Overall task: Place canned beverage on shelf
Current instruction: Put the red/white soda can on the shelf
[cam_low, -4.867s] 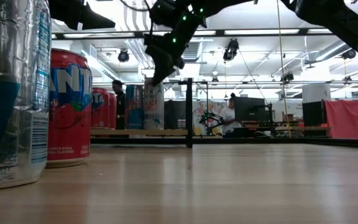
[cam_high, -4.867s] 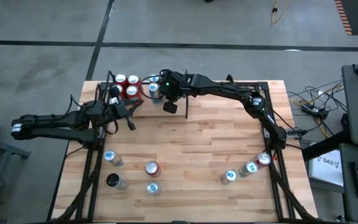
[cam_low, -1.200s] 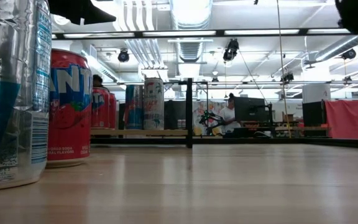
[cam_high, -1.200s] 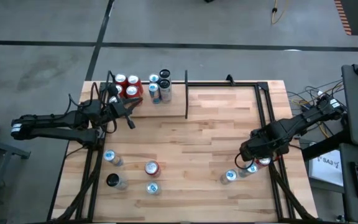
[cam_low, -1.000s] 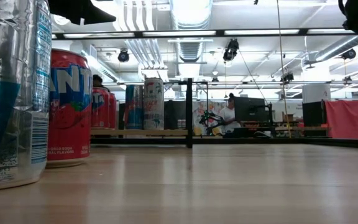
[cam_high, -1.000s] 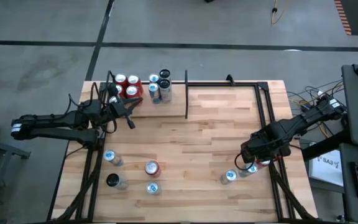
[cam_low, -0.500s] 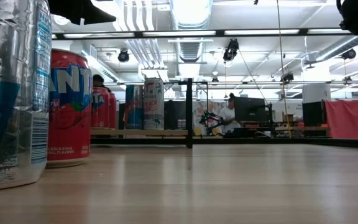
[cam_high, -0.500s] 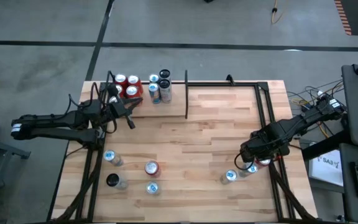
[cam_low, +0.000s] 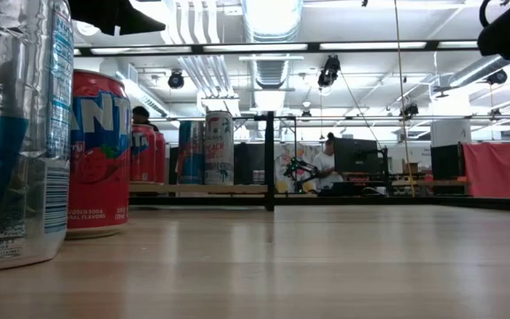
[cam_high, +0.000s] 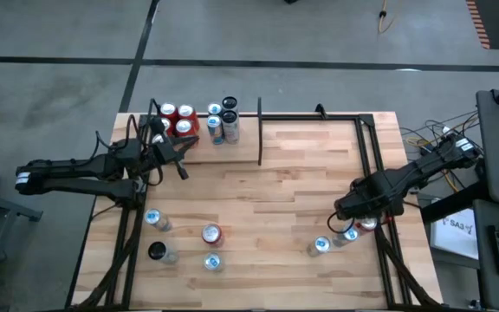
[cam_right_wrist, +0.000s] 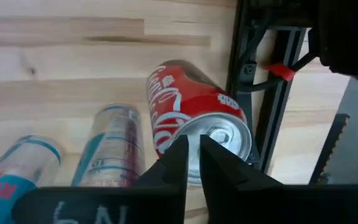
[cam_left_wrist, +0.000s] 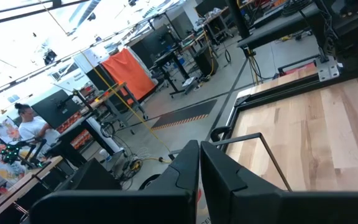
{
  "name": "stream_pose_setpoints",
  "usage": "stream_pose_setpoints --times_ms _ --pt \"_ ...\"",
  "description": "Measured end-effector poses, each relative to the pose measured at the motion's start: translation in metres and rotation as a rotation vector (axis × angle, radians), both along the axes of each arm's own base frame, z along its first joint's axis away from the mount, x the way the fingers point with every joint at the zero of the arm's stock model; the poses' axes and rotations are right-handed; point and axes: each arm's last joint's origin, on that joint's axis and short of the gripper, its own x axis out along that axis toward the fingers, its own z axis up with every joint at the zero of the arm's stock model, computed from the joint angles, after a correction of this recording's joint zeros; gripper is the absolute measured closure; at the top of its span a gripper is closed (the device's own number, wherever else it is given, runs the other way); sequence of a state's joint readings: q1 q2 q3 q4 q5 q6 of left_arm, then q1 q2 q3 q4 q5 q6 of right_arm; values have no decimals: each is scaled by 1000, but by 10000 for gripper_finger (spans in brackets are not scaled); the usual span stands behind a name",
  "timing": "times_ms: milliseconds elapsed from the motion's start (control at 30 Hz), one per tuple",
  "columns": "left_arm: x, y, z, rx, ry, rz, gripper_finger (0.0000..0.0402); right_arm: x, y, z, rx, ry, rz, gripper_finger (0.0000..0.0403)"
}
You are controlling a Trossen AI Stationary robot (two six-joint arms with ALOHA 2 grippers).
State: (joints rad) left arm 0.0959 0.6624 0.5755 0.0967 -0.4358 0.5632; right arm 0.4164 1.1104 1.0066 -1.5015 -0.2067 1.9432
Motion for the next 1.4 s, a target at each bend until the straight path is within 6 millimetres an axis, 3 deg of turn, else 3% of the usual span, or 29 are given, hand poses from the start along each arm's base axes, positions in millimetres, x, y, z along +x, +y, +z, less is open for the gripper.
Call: stream_pose_setpoints --times_ms 167,300,700,867,1400 --pt "0 0 0 0 0 0 402 3 2 0 24 -23 -6 385" --pt "0 0 0 0 0 0 402 3 1 0 29 -16 -14 356" --pt "0 0 0 0 2 0 402 -4 0 1 44 88 -64 162" --pt "0 0 -1 0 2 0 402 -6 0 0 30 106 -75 112" --pt "0 0 -1 1 5 0 402 -3 -1 -2 -38 54 -110 100"
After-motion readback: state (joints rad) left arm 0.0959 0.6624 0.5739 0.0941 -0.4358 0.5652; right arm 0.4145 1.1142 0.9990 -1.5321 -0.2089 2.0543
